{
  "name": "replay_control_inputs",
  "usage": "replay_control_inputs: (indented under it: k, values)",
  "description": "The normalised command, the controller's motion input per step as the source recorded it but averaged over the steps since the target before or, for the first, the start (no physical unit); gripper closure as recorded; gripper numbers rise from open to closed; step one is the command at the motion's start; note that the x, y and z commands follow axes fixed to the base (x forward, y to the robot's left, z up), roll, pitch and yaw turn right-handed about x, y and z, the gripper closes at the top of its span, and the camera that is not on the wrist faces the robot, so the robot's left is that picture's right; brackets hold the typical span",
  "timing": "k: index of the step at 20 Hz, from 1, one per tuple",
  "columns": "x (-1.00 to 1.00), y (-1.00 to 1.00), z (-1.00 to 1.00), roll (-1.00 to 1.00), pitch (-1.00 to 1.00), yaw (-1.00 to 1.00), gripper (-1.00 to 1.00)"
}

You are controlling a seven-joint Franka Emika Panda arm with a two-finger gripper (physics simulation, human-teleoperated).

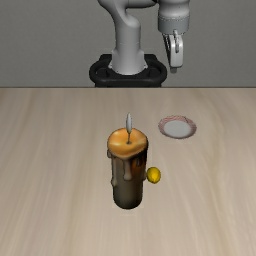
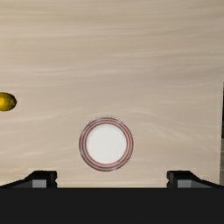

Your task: Pick up the lemon and place it in the plate with the candle lit

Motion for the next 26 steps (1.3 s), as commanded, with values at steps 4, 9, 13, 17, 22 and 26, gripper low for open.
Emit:
replay_control_inputs:
  k: [4,9,13,17,22,26]
  values:
    - [1.0,0.0,0.0,0.0,0.0,0.0,-1.0]
    - [1.0,0.0,0.0,0.0,0.0,0.0,-1.0]
    - [1.0,0.0,0.0,0.0,0.0,0.0,-1.0]
    - [0.75,0.0,-0.25,0.0,0.0,0.0,-1.0]
    - [0.0,0.0,-1.0,0.0,0.0,0.0,-1.0]
    - [0.0,0.0,-1.0,0.0,0.0,0.0,-1.0]
